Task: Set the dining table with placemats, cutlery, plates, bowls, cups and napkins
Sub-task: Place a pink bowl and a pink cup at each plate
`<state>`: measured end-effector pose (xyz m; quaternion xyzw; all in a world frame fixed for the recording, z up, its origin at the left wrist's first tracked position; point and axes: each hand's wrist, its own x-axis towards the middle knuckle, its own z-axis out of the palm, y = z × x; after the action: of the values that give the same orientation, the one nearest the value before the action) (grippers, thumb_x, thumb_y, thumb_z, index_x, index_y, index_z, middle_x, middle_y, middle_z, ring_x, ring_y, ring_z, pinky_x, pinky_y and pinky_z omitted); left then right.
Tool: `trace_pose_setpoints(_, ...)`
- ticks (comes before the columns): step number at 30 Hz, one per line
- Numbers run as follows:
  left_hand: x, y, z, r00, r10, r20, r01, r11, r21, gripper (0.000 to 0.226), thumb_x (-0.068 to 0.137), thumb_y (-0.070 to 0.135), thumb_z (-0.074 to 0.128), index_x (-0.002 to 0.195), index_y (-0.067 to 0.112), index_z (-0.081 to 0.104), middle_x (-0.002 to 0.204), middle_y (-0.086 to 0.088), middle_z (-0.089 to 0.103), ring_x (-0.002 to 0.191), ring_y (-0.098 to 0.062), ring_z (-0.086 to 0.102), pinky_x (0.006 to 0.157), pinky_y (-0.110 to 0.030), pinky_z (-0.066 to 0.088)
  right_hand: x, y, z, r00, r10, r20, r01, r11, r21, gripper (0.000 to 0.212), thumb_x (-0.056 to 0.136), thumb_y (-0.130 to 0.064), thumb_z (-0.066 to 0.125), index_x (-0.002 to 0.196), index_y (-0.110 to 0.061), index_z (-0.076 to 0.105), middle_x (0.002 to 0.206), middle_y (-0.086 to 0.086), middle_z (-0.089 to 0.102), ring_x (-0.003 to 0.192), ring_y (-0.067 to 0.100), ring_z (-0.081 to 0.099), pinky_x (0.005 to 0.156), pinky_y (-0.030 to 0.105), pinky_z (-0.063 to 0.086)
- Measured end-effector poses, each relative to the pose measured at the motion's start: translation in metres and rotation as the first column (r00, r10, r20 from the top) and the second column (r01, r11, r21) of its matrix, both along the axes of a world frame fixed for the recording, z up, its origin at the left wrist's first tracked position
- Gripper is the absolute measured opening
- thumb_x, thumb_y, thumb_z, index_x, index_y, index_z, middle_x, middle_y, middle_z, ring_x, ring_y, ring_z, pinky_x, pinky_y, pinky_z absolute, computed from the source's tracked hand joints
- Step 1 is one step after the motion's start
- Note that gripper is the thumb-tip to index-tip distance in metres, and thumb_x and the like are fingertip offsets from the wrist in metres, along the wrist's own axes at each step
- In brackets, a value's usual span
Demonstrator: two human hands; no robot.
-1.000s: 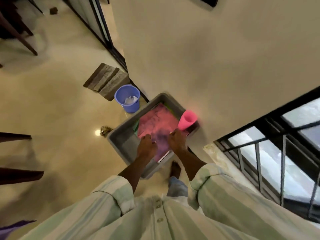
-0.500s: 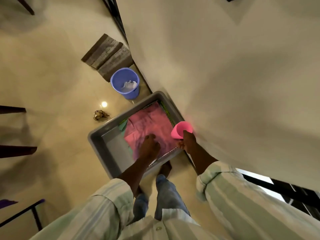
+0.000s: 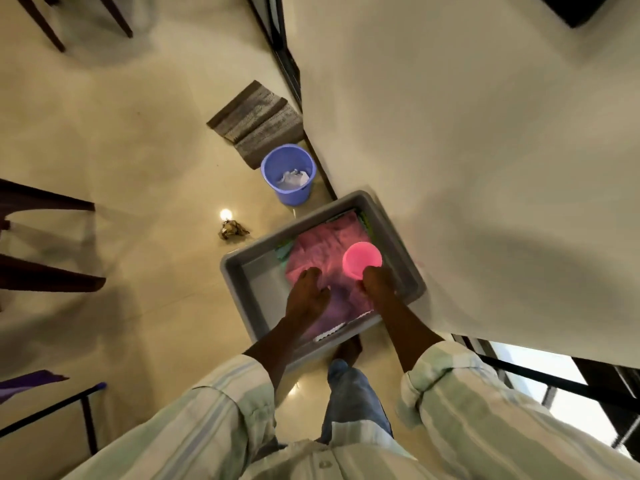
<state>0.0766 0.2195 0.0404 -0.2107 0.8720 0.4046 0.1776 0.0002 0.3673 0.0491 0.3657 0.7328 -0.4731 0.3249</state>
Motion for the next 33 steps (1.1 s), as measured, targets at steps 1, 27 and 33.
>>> trace_pose_setpoints(1, 0.006, -0.011, 0.004, 1.0, 0.019, -0.025, -0.018, 1.0, 0.002, 0.041, 0.086, 0.021, 0.064, 0.125, 0.01, 0.053, 0.126, -0.009, 0.056, 0.114, -0.027, 0.054, 0.089, -0.033, 0.043, 0.005, -0.015, 0.008, 0.997, 0.063, -0.038, -0.061, 0.997, 0.056, 0.037, 0.085, -0.012, 0.05, 0.114, 0.009, 0.06, 0.082, 0.017, 0.063, 0.067, 0.029, 0.062, 0.048, 0.034, 0.055)
trace_pose_setpoints(27, 0.23, -0.513, 0.086, 0.476, 0.834, -0.279, -0.765, 0.549, 0.337, 0.089, 0.052, 0.054, 0.088, 0.126, 0.036, 0.041, 0.121, 0.011, 0.059, 0.109, -0.012, 0.059, 0.091, -0.041, 0.053, 0.151, -0.64, 0.12, 0.182, 0.915, -0.361, -0.972, 0.223, 0.075, 0.035, 0.086, -0.04, 0.063, 0.08, -0.006, 0.063, 0.069, 0.009, 0.06, 0.055, 0.023, 0.054, 0.052, 0.025, 0.038)
trace_pose_setpoints(33, 0.224, -0.571, 0.077, 0.266, 0.936, -0.231, -0.903, 0.326, 0.281, 0.08, 0.058, 0.059, 0.083, 0.122, 0.035, 0.042, 0.118, 0.007, 0.057, 0.105, -0.016, 0.056, 0.086, -0.036, 0.051, 0.148, -0.736, 0.118, -0.066, 0.812, -0.58, -0.987, 0.034, 0.159, 0.025, 0.087, -0.023, 0.064, 0.075, -0.001, 0.066, 0.077, 0.013, 0.067, 0.075, 0.027, 0.058, 0.069, 0.035, 0.043)
